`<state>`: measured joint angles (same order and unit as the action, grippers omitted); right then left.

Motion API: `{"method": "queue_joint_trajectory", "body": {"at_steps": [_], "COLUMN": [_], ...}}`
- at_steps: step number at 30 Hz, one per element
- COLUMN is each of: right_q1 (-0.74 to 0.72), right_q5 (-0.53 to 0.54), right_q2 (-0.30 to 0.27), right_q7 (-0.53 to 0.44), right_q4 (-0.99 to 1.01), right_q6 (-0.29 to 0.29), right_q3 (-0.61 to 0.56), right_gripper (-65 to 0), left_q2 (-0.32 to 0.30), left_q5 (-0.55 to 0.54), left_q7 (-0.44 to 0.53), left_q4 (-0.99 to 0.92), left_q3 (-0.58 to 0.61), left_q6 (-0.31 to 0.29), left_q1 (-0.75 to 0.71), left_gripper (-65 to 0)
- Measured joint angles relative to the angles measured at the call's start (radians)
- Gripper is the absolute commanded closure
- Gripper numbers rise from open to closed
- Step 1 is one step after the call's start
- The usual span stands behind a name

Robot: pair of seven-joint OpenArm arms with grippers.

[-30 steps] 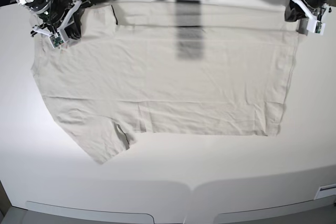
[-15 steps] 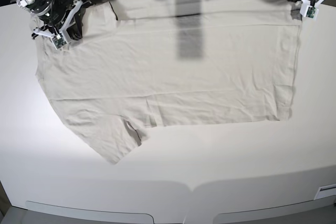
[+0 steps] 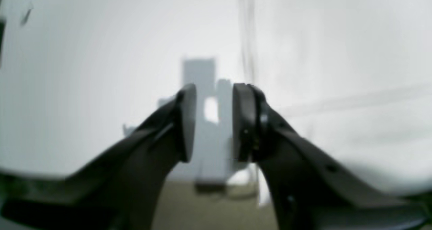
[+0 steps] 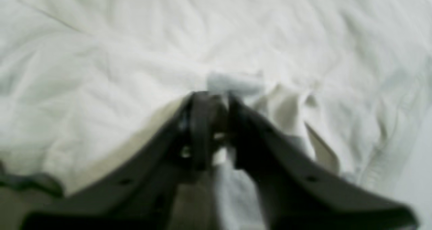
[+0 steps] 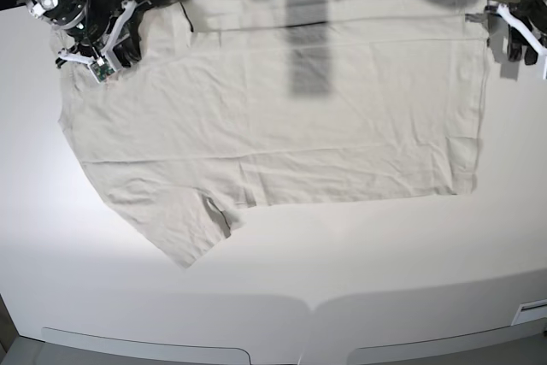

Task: Fold the T-shirt properly
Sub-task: 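Drag the shirt back toward the robot with both grippers, then release, then move both grippers to the hem corners of the shirt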

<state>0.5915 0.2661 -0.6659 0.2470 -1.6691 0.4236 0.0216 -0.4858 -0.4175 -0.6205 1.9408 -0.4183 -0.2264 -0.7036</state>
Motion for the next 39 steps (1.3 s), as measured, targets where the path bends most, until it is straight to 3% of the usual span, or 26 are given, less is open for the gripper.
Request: {"method": "queue_joint_trajectory", "body": {"at_steps": [6, 12, 16, 22, 24, 28, 30, 33, 35, 39], "right_q1": [-0.072, -0.180, -0.266, -0.365, -0.389, -0.440, -0.463, -0.497, -0.527, -0.568], "right_q5": [0.124, 0.212, 0.256, 0.261, 0.261, 0.264, 0.262, 0.262, 0.261, 0.315], "right_q2": [0.003, 0.004, 0.004, 0.005, 0.006, 0.011, 0.015, 0.021, 0.026, 0.026], "right_q7": [0.096, 0.186, 0.270, 0.319, 0.335, 0.357, 0.357, 0.372, 0.398, 0.436], "right_q4": [-0.034, -0.035, -0.034, -0.034, -0.034, -0.004, 0.025, 0.073, 0.098, 0.112], "right_q6": [0.007, 0.008, 0.010, 0.008, 0.008, 0.011, 0.008, 0.011, 0.012, 0.049], "right_q3": [-0.003, -0.002, -0.003, -0.003, -0.003, -0.003, -0.003, -0.003, -0.003, -0.003], "right_gripper": [-19.4, -19.4, -19.4, -19.3, -19.3, -19.3, -19.3, -19.3, -19.3, -19.3], "left_q2": [-0.032, -0.029, -0.044, -0.079, -0.091, -0.070, -0.052, -0.039, -0.032, -0.006], "left_q5": [-0.170, -0.310, -0.409, -0.476, -0.472, -0.298, -0.272, -0.272, -0.251, -0.129], "left_q7": [-0.014, -0.016, -0.008, 0.024, 0.050, 0.111, 0.126, 0.128, 0.131, 0.157], "left_q4": [-0.049, -0.298, -0.492, -0.720, -0.790, -0.935, -1.004, -1.096, -1.155, -1.283], "left_q3": [0.000, 0.000, 0.003, 0.015, 0.062, 0.199, 0.238, 0.256, 0.254, 0.254], "left_q6": [-0.023, -0.129, -0.242, -0.339, -0.362, -0.375, -0.376, -0.377, -0.410, -0.433], "left_q1": [0.163, 0.364, 0.488, 0.630, 0.669, 0.798, 0.864, 0.948, 0.996, 1.079], "left_gripper": [-23.2, -23.2, -23.2, -23.2, -23.2, -23.2, -23.2, -23.2, -23.2, -23.2]}}
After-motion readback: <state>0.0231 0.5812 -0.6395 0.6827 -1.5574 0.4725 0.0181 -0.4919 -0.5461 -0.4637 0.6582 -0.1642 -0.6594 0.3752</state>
